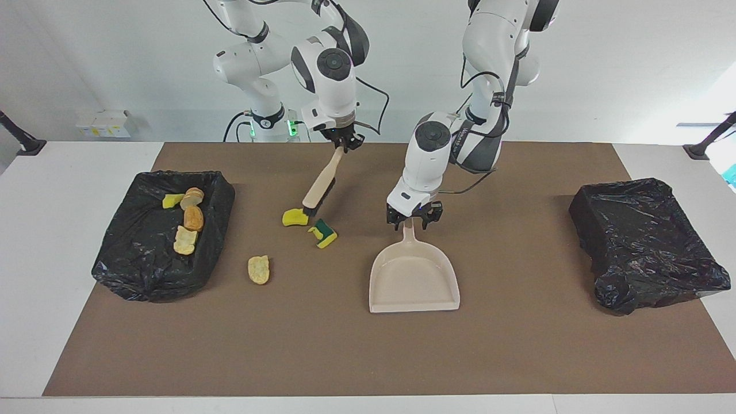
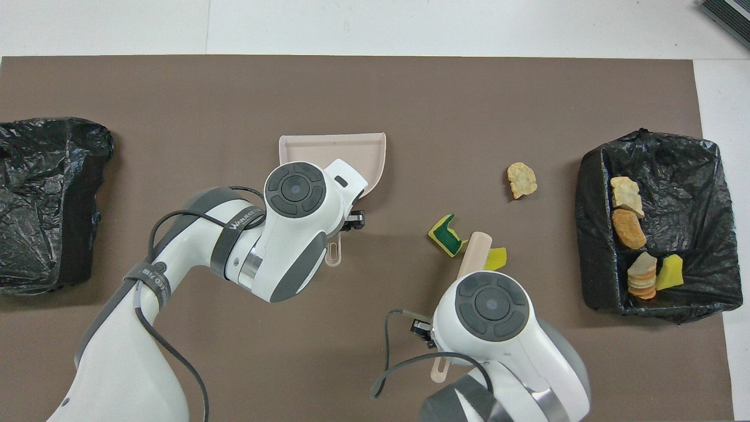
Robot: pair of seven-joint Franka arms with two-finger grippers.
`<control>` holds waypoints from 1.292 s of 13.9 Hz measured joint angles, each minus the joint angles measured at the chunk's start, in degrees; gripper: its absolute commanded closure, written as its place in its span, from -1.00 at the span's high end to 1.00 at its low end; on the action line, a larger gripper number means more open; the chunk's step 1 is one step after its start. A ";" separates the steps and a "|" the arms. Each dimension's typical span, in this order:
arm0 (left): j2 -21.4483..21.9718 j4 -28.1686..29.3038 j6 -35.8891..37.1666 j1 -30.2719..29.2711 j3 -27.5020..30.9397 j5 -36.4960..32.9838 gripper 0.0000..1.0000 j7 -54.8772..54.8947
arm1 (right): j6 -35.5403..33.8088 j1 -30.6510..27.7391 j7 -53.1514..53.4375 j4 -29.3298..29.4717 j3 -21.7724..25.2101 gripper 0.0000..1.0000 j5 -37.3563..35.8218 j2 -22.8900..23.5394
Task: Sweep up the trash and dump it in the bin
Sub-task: 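Sweep the far bread crust toward the dustpan with the right gripper's brush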
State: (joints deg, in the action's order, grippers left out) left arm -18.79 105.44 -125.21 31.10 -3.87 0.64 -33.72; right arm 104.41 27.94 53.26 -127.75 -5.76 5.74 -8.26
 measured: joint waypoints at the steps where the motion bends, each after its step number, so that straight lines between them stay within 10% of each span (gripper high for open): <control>1: 0.00 0.00 0.00 0.00 0.00 0.00 -0.77 0.00 | -0.52 -1.37 -2.24 -0.01 0.00 -1.00 -2.44 0.13; 10: 1.20 -1.76 4.53 -2.24 1.30 -0.08 -1.00 14.97 | 8.79 -21.49 -36.38 -0.06 0.22 -1.00 -15.65 4.94; 18: 4.91 -7.69 16.82 -10.27 1.94 -4.36 -1.00 48.30 | 18.55 -22.98 -40.44 0.12 -0.16 -1.00 -30.50 12.02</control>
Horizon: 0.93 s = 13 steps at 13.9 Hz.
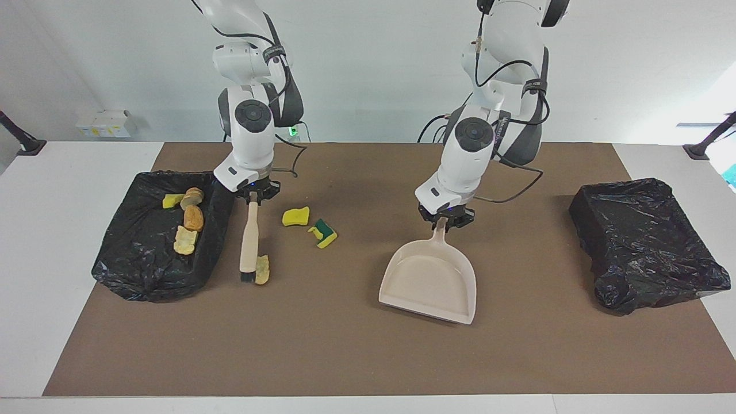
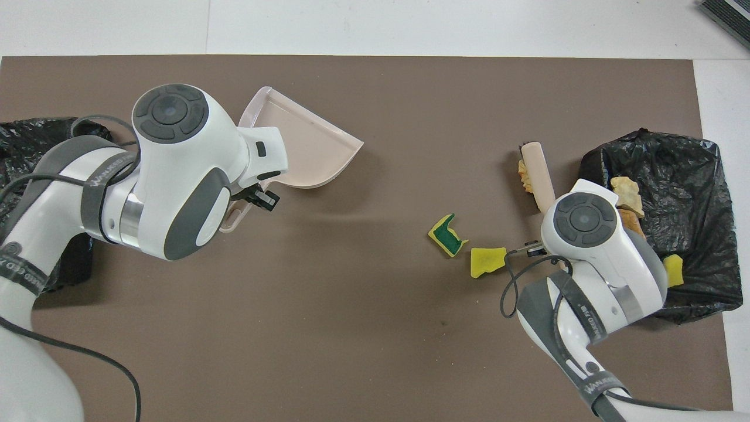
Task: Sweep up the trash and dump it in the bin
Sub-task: 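Sweep the far bread crust toward the dustpan with the right gripper's brush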
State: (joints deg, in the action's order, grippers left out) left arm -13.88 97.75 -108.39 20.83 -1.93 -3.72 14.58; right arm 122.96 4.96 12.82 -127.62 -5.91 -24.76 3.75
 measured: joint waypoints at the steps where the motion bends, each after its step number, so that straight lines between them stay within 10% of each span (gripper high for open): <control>1: 0.85 -0.01 1.39 -0.39 0.02 -0.78 -1.00 4.03 | 0.00 0.09 -1.08 0.01 -0.29 -1.00 0.31 -0.02; 8: 3.69 1.64 5.53 -4.37 0.19 -5.36 -1.00 24.73 | -9.50 11.03 -1.90 4.69 -1.01 -1.00 10.96 -0.16; 13: 3.86 5.81 4.67 -4.78 0.15 -7.45 -1.00 32.00 | -16.77 6.95 -3.06 11.35 -0.30 -1.00 10.52 -0.21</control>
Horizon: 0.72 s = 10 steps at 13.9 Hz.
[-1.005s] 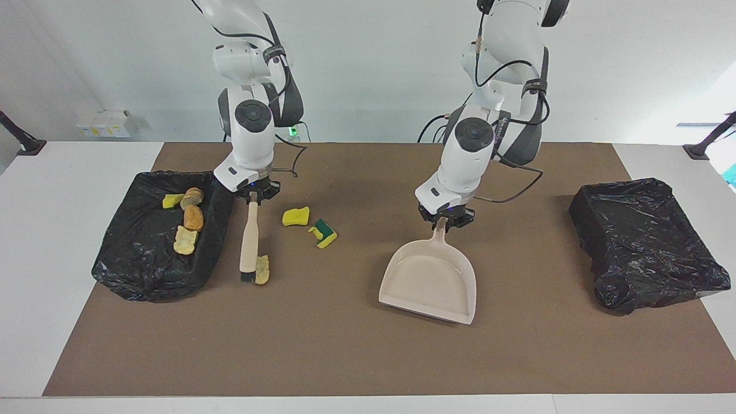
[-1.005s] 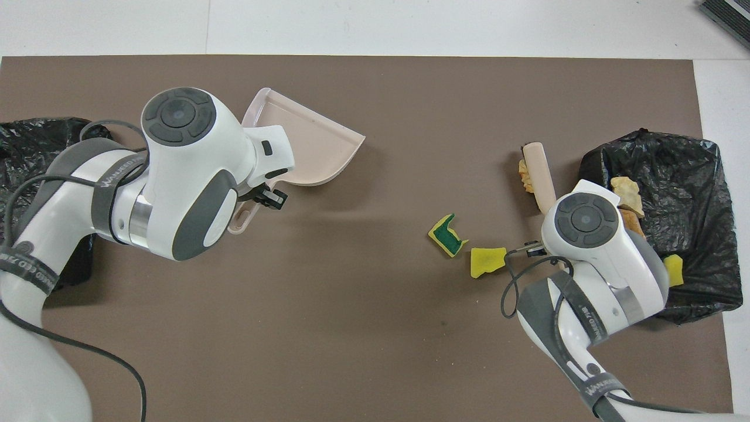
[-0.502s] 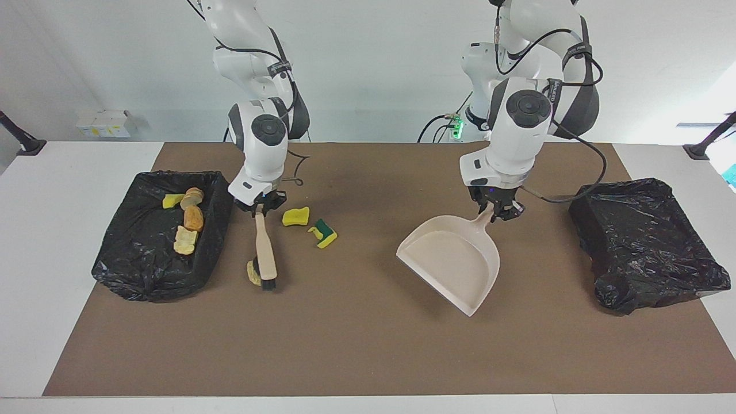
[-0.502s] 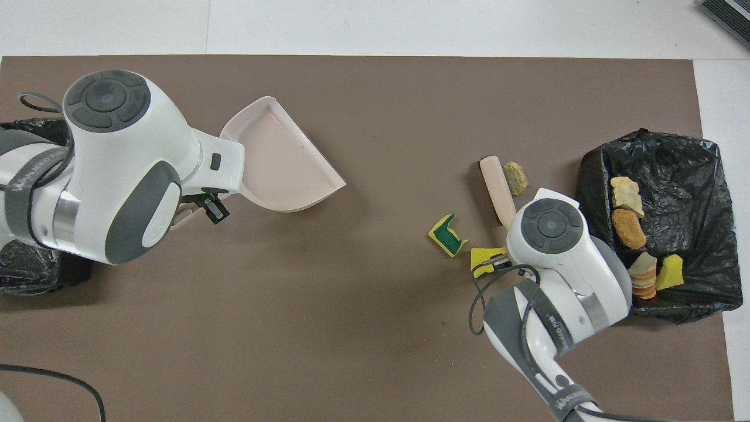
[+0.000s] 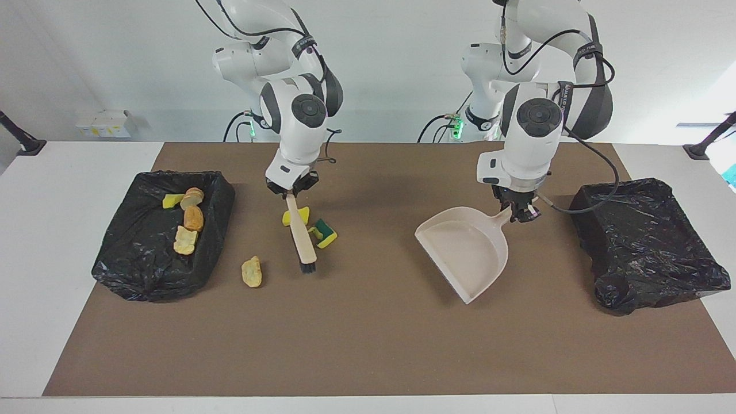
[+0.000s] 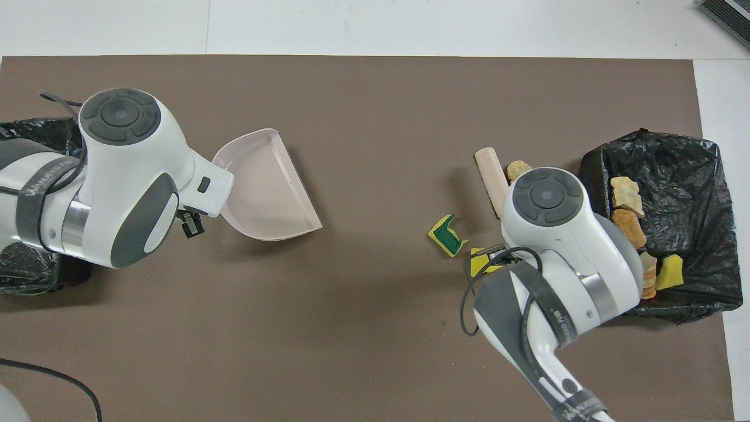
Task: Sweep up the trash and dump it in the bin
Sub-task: 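Sweep the far bread crust toward the dustpan with the right gripper's brush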
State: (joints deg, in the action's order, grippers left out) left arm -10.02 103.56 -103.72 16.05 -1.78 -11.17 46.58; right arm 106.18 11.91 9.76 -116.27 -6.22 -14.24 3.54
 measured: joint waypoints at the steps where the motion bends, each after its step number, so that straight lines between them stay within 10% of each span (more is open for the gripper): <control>1: 0.18 1.15 -0.66 0.00 -0.10 -0.12 -1.00 0.69 | 0.09 -1.89 -0.49 0.00 0.15 -1.00 -1.60 0.17; 10: 2.31 9.45 -6.99 0.42 -1.05 -2.64 -1.00 3.00 | 6.72 -9.52 -6.30 -2.82 0.36 -1.00 -9.59 4.24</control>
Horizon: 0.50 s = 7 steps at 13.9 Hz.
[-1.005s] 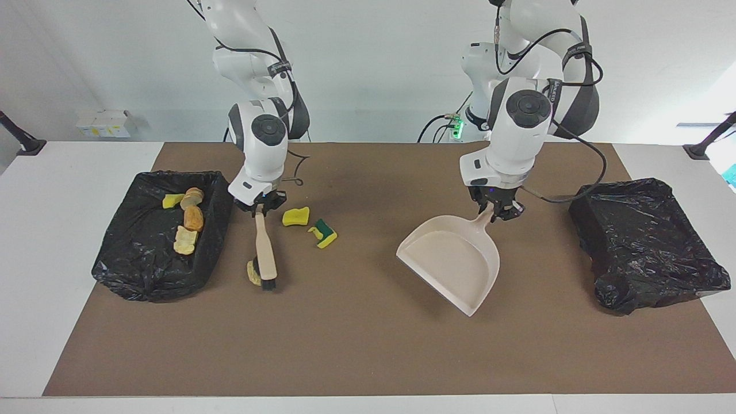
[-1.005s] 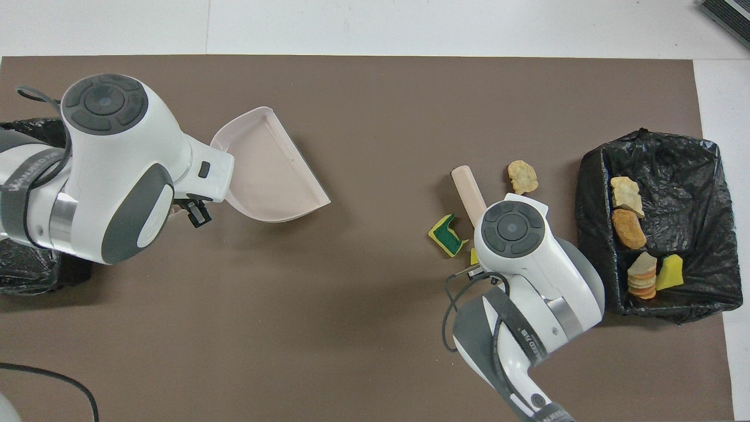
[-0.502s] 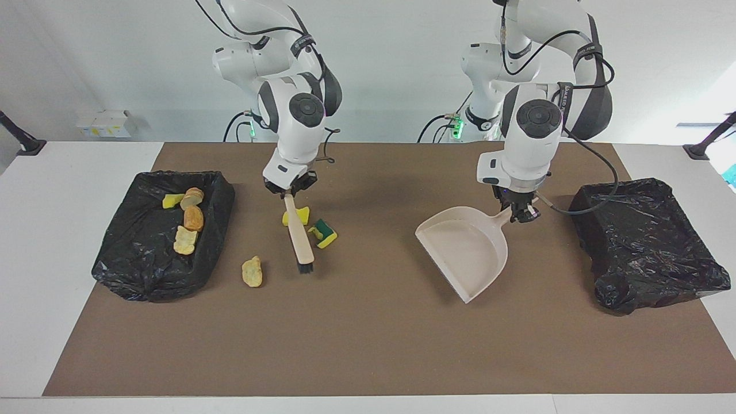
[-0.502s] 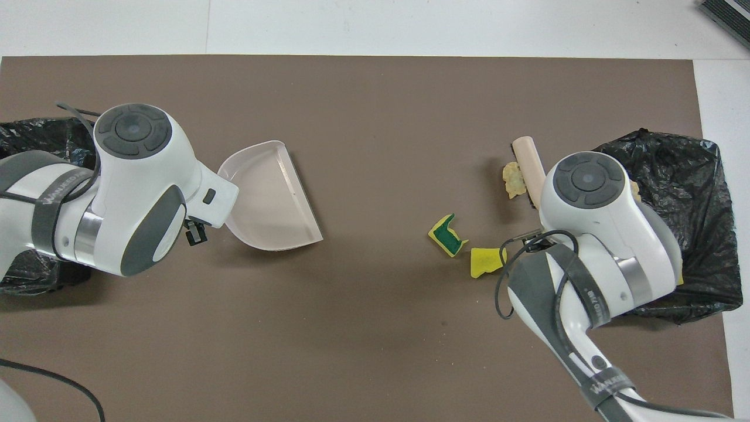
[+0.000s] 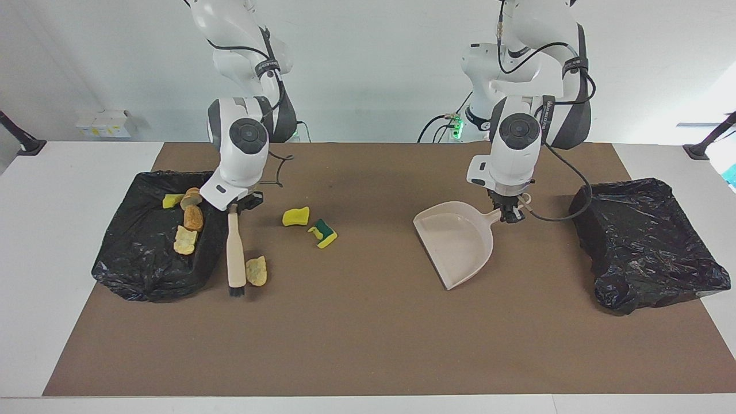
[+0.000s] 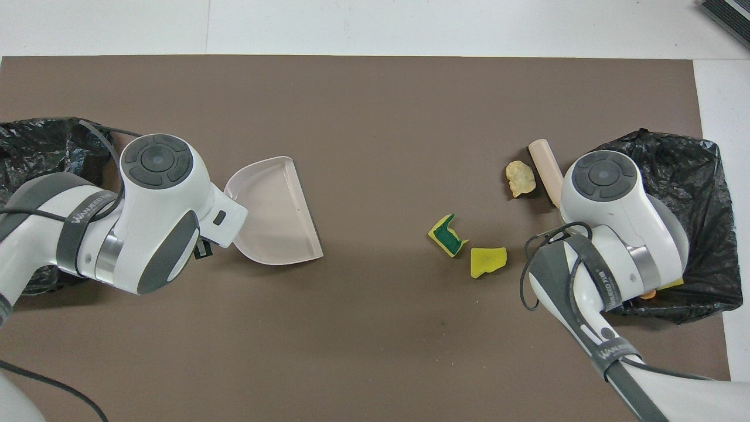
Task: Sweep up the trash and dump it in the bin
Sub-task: 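Sweep the far bread crust toward the dustpan with the right gripper's brush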
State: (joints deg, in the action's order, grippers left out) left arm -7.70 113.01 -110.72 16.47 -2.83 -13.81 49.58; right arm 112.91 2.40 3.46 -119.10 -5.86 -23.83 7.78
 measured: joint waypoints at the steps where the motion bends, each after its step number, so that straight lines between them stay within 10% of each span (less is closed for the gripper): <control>1: 0.10 0.05 -0.14 0.10 0.00 -0.23 -1.00 0.00 | 0.71 0.00 -0.18 -0.84 -0.05 -1.00 0.00 0.00; 7: 0.29 0.63 -1.76 0.77 -0.10 -0.47 -1.00 1.02 | 1.35 1.77 -0.20 -3.77 -0.68 -1.00 8.89 -1.40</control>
State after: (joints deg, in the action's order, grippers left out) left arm -7.42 113.64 -112.48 17.24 -2.93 -14.28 50.60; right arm 114.26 4.16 3.26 -122.87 -6.54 -14.94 6.38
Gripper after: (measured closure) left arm 0.687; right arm 0.727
